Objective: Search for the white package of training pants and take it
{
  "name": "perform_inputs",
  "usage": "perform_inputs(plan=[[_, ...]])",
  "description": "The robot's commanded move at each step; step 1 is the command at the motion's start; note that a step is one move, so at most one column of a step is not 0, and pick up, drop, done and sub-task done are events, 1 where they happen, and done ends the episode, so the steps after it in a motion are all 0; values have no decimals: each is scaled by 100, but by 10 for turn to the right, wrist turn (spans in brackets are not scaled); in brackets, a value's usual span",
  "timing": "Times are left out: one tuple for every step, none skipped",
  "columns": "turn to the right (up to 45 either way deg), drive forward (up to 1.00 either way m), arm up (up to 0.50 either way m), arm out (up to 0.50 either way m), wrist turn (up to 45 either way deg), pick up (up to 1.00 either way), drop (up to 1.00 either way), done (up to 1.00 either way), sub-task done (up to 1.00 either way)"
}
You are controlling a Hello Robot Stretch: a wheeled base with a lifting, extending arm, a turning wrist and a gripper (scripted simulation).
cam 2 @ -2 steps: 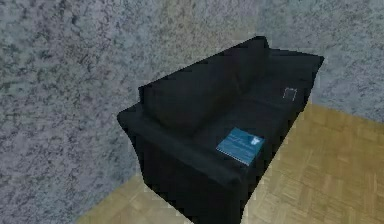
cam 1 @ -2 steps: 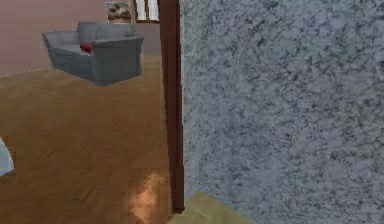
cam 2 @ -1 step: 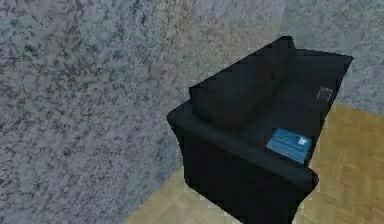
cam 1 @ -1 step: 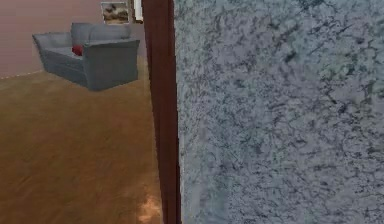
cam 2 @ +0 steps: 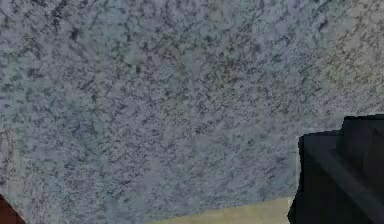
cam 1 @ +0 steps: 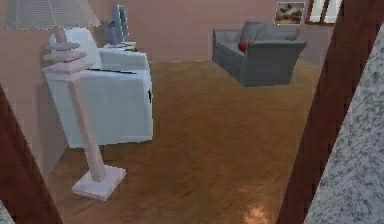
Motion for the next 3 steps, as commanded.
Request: perform_inputs(plan=[[0,80,0,0,0,0,0,0,0],[390,0,0,0,0,0,0,0,0],[0,25,0,0,0,0,0,0,0]])
